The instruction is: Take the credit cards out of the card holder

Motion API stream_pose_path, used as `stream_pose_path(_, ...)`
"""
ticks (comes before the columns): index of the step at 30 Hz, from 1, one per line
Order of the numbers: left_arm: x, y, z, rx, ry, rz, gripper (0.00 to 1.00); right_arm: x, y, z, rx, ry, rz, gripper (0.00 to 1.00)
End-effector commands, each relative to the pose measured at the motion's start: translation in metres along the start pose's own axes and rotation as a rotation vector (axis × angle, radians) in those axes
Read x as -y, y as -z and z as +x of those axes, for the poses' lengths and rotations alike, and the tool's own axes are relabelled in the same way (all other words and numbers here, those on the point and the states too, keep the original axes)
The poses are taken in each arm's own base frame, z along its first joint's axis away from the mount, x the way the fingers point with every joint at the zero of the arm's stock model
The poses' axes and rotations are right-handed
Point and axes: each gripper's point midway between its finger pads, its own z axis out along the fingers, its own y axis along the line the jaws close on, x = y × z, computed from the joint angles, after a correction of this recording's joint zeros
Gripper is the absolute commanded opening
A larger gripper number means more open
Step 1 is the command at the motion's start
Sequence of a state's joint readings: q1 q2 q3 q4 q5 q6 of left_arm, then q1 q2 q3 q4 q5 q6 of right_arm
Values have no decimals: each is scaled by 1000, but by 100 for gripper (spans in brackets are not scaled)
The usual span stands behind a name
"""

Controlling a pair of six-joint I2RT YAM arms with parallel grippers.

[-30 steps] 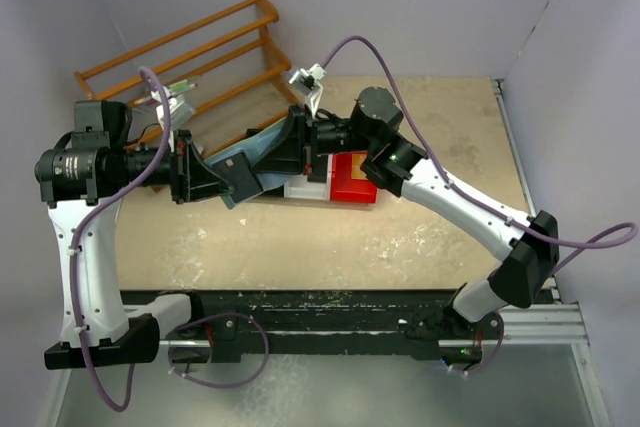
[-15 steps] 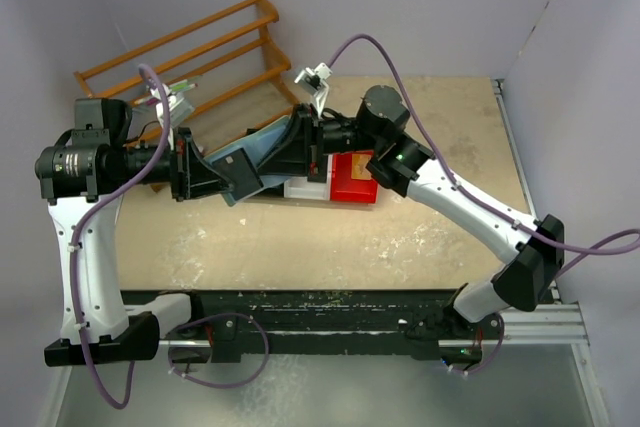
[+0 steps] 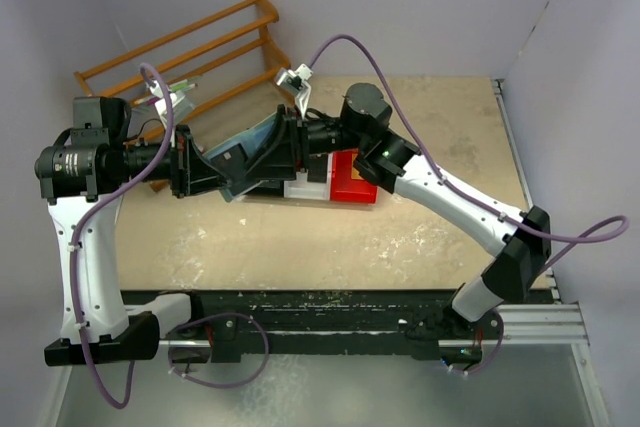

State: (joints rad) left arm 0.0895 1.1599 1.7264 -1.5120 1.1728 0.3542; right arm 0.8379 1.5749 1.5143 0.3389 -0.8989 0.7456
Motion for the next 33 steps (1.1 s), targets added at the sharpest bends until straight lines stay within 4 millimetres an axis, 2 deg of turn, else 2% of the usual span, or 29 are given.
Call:
stream_pose_path(1,28,3,-14,62,-45,108,8,-1,-8,-19,47,58,4,42)
stream_pose_path(5,32,4,-15,66,-52,114,8,-4,-7,-18,26,57,-5,40)
stream_pose_path(11,33,5,-13,62,-58,104,8,10,11,-22,25,92,101,41)
stream_pose_path(19,34,5,-13,63,-61,106,7,23,18,-24,25,100,159,41)
stream_pose_path(33,38,5,-13,68,-58,133,7,28,6,-36,41,79,123,38)
